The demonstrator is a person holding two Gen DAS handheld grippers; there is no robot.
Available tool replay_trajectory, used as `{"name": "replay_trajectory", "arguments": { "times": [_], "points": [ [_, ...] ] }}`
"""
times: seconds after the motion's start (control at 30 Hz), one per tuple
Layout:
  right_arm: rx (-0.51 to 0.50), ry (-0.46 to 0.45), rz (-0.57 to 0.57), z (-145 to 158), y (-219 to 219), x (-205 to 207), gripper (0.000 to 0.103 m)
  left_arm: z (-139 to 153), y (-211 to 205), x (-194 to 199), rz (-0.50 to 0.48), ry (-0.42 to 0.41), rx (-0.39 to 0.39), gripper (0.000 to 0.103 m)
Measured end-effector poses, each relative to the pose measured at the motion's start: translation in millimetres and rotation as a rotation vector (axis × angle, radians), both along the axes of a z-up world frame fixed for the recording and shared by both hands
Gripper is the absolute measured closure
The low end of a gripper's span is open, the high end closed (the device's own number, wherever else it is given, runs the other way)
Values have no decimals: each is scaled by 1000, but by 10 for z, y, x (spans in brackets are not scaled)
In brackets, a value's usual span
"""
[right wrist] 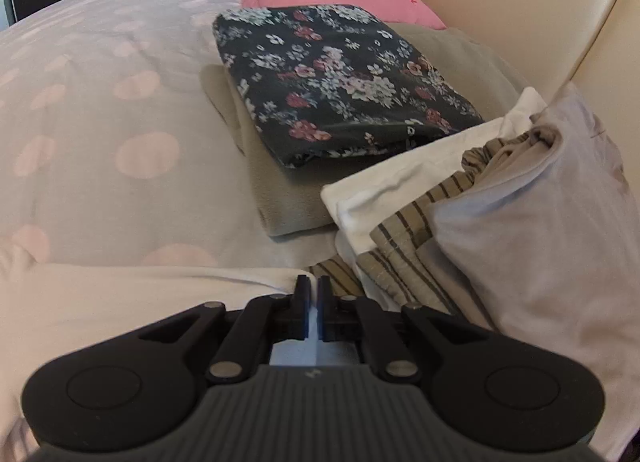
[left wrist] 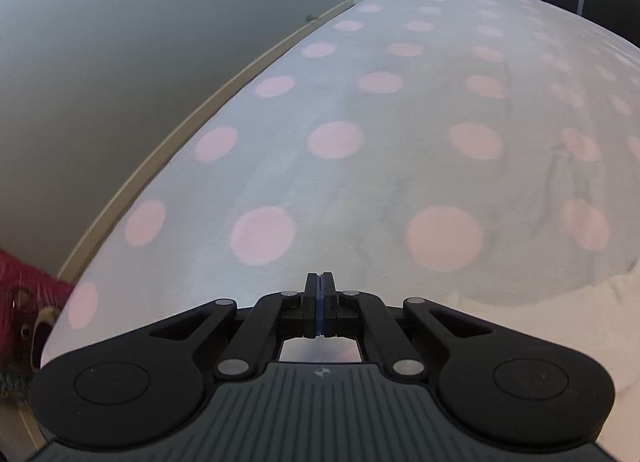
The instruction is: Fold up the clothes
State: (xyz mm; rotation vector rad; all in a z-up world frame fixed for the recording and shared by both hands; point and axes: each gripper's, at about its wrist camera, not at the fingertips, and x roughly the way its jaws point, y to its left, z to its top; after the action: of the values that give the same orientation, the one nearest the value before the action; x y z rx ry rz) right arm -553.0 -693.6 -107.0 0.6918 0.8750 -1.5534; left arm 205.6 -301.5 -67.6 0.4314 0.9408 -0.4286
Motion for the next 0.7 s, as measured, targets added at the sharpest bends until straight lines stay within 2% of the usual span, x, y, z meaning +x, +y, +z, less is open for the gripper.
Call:
{"name": "replay_trajectory", "arguments": {
  "times": [0.07,0.17,0.23,0.27,0.37,0.5,0.7],
  "points": [
    [7,-24,16,-104,11,-6,99,-63,24,13,-3,25,8,103],
    [-19,20,49,-101,90,59,95,-47,-19,-82,-47,43,-9,103],
    [-41,57,69,-79,150,107,70,-9,-74,-179,-88,54,-28,103],
    [-53,76,79,-68,180,131,67,18,-109,-253,-114,58,-38,103],
    [-114,77,122,95,331,200,67,104,-194,-507,-206,80,-73,103],
    [-157,22,178,308,616,333,60,185,-244,-903,-331,107,-92,103],
    [-51,-97,295,291,1172,590,60,206,-147,-1506,-455,154,-96,103]
  ]
}}
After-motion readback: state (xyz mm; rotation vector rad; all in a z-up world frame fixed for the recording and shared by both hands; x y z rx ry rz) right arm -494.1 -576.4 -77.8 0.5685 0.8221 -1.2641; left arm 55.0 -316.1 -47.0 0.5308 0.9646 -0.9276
